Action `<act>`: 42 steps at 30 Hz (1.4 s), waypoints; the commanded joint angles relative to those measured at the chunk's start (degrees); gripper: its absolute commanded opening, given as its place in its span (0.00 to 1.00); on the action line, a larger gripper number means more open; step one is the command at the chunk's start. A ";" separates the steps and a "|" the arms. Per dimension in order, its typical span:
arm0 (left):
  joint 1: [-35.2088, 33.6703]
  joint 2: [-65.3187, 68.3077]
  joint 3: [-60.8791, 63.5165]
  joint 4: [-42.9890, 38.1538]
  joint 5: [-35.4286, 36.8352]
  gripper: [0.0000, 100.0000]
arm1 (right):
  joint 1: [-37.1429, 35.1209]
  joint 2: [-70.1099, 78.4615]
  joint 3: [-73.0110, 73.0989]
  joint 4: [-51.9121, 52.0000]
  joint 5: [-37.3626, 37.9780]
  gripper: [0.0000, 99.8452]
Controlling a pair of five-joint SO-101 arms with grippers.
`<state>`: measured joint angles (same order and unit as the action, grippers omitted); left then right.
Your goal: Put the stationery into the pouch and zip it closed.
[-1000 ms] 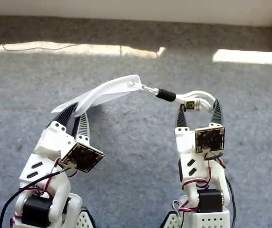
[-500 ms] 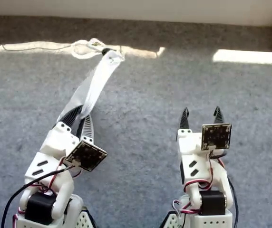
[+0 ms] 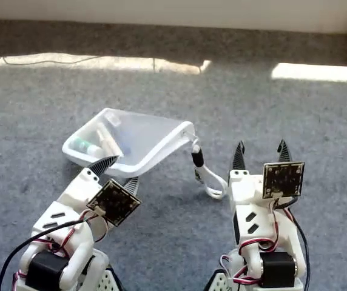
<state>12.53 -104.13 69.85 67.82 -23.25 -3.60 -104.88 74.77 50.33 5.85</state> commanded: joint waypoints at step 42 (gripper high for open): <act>0.48 -0.57 -28.70 24.09 9.05 0.00 | -4.70 -0.40 -8.22 26.24 -0.18 0.08</act>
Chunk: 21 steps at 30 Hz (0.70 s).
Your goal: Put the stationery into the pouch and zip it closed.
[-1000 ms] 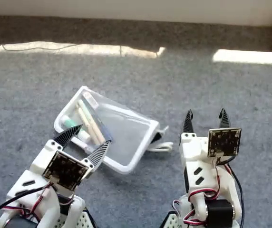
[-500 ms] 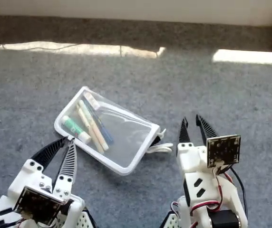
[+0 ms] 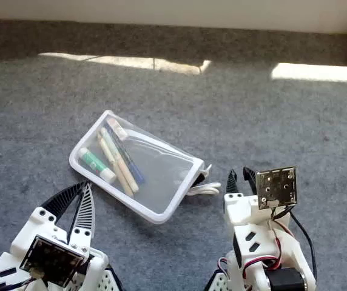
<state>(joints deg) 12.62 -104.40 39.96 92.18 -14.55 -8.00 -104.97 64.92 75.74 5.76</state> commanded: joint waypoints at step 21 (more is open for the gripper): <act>-18.77 -0.31 50.95 -31.12 0.53 0.00 | 0.66 -0.31 34.51 -11.47 -0.53 0.08</act>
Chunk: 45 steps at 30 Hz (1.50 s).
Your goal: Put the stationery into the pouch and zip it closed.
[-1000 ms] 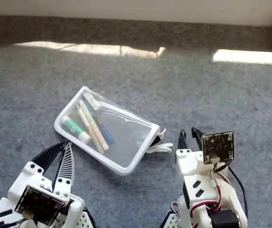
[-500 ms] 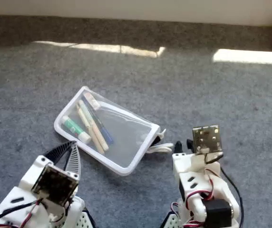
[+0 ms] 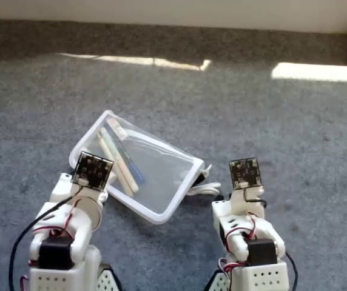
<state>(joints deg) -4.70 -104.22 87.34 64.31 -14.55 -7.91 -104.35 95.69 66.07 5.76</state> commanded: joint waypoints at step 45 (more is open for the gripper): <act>-1.80 -0.13 9.80 11.43 0.44 0.00 | 0.57 -0.84 7.08 5.49 -0.18 0.01</act>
